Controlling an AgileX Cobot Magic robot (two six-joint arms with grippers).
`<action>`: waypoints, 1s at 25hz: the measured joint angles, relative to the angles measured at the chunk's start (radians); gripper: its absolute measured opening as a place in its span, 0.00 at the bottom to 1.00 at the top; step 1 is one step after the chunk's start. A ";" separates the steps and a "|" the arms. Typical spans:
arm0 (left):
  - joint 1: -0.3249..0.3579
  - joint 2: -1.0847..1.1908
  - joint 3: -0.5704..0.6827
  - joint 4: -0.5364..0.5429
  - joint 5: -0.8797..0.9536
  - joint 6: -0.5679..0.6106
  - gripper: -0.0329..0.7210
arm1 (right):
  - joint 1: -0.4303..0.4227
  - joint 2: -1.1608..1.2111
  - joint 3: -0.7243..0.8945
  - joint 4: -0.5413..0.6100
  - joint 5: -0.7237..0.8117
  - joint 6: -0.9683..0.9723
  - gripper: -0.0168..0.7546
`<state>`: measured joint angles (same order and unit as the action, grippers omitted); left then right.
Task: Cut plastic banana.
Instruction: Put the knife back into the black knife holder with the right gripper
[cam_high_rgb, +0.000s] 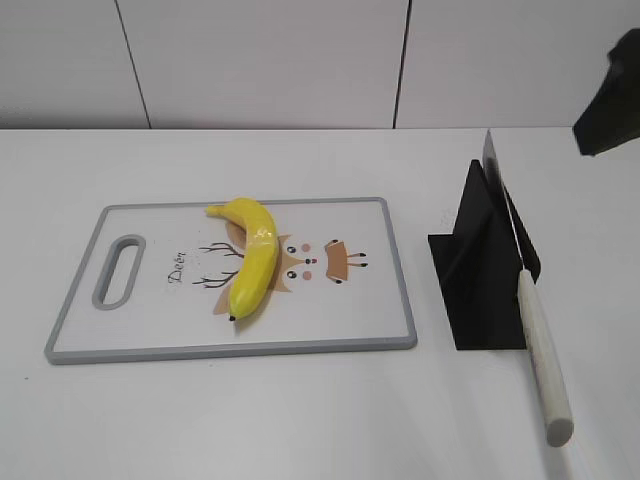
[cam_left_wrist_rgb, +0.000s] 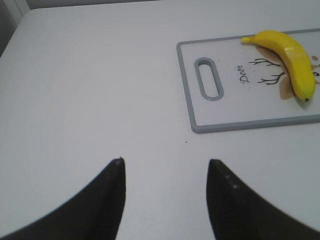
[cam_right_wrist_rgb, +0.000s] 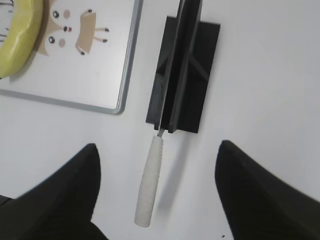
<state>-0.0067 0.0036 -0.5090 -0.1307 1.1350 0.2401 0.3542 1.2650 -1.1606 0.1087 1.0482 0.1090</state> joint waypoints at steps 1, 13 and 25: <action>0.000 -0.005 0.000 0.000 0.003 0.000 0.69 | 0.000 -0.041 0.005 -0.012 -0.001 -0.004 0.73; 0.000 -0.009 0.018 -0.020 -0.029 0.000 0.69 | 0.000 -0.599 0.337 -0.027 -0.041 -0.126 0.73; 0.000 -0.009 0.018 -0.022 -0.030 0.000 0.69 | 0.000 -1.074 0.601 -0.027 -0.039 -0.180 0.73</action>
<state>-0.0067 -0.0056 -0.4910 -0.1529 1.1047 0.2401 0.3542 0.1910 -0.5597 0.0815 1.0096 -0.0706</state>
